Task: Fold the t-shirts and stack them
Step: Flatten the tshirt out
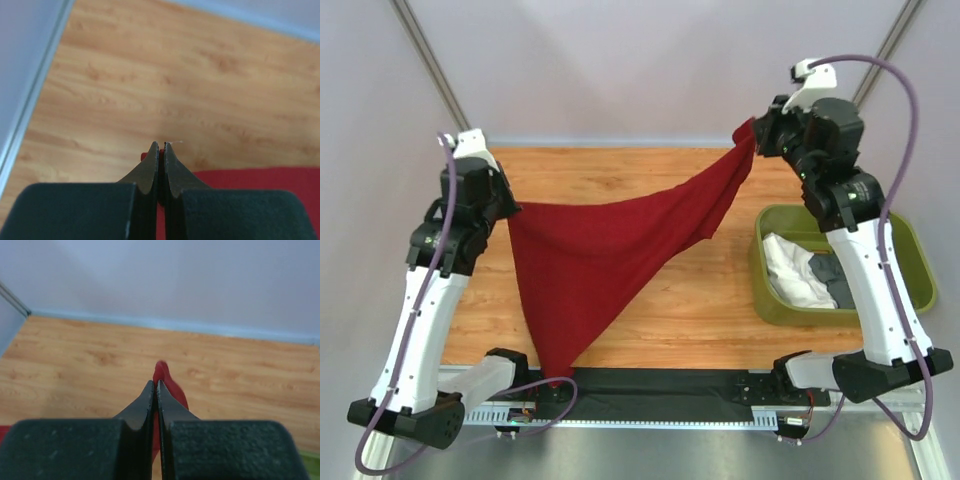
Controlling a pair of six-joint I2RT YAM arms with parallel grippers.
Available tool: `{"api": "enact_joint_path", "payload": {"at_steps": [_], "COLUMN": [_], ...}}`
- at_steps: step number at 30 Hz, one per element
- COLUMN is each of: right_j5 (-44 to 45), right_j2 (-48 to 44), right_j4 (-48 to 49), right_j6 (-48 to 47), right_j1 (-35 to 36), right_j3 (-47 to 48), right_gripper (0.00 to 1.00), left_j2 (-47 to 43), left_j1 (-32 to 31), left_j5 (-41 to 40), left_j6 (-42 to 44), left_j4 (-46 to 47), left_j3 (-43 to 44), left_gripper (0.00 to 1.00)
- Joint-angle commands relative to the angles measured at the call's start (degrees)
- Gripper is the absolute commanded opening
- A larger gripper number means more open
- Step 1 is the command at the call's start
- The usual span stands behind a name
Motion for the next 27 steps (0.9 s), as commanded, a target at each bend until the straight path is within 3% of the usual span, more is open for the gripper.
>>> {"api": "enact_joint_path", "payload": {"at_steps": [1,5,8,13,19,20,21,23,24,27], "right_j5": [-3.0,-5.9,-6.6,-5.2,-0.9,-0.7,-0.5,0.0,0.4,0.8], "right_j2": [-0.6,-1.5,-1.2,3.1,6.1,6.8,7.2,8.4,8.8,10.1], "right_j4": [-3.3,-2.9,-0.4,0.4,-0.8,-1.0,-1.4,-1.7,-1.8,-2.5], "right_j6": [3.3,4.7,6.4,9.7,9.1,9.0,8.8,8.7,8.5,8.2], "right_j1": [1.1,2.6,3.9,4.9,5.0,5.0,4.9,5.0,5.0,5.0], "right_j3": [-5.8,-14.1,-21.8,-28.0,-29.7,-29.7,-29.7,-29.8,-29.7,-29.7], "right_gripper": [0.00,0.00,0.00,0.00,0.00,0.00,0.00,0.00,0.00,0.00], "left_j2": [-3.7,-6.7,-9.7,-5.7,-0.7,0.6,1.2,2.2,2.3,2.3], "left_j1": [0.2,0.1,-1.4,-14.6,-27.9,-29.1,-29.7,-29.6,-29.6,-27.8], "left_j5": [4.5,8.4,13.7,4.4,3.4,3.2,3.1,-0.7,-2.8,-8.4], "left_j6": [-2.9,-5.9,-10.1,-17.3,-23.2,-23.4,-23.5,-23.5,-23.5,-21.8], "left_j4": [1.3,2.3,6.8,5.5,-2.1,-2.7,-4.3,-5.9,-7.9,-9.9], "left_j3": [-6.9,-15.6,-27.6,-34.3,-36.7,-37.1,-36.7,-34.4,-33.0,-26.3], "left_gripper": [0.00,0.00,0.00,0.00,0.03,0.11,0.40,0.74,0.99,0.99]}}
